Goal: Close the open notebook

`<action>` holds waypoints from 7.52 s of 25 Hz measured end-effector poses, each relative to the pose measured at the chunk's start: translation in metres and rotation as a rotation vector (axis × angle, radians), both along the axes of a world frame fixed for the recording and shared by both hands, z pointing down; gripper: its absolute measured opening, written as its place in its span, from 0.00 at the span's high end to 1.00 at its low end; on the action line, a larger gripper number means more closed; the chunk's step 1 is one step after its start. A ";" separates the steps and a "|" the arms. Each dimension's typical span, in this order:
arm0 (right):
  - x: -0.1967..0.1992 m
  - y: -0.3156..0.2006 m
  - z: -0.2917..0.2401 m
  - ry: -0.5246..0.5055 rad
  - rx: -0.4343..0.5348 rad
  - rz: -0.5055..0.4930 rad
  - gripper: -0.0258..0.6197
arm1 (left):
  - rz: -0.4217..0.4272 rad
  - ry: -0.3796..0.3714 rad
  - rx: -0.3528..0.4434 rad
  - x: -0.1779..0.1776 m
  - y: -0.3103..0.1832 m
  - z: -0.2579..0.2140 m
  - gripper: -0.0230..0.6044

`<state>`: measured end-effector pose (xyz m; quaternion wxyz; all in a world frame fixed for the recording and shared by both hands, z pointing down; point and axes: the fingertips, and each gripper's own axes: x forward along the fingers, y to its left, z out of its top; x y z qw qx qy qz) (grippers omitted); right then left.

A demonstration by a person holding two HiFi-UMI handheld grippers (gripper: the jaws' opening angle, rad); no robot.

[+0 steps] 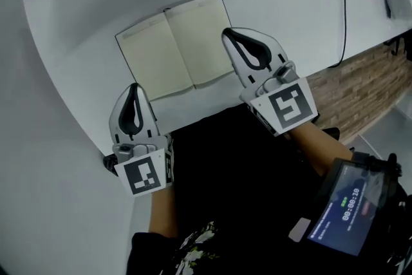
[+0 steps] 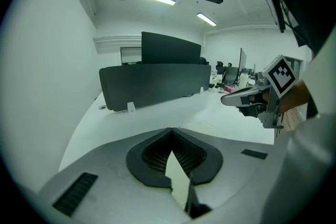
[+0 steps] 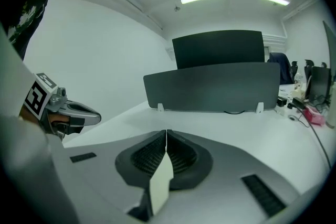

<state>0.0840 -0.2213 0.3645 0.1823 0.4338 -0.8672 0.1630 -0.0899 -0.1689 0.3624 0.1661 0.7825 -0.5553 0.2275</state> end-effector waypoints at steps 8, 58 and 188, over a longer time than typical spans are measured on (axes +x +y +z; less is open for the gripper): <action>-0.012 -0.005 0.042 -0.016 -0.089 0.032 0.86 | 0.067 0.023 -0.086 -0.007 -0.007 0.061 0.95; -0.019 0.026 0.136 -0.073 -0.565 0.205 0.61 | 0.402 -0.175 -0.343 -0.016 0.031 0.148 0.95; -0.163 0.030 0.073 -0.458 -0.677 -0.194 0.69 | 0.345 -0.067 -0.203 0.012 0.032 0.088 0.95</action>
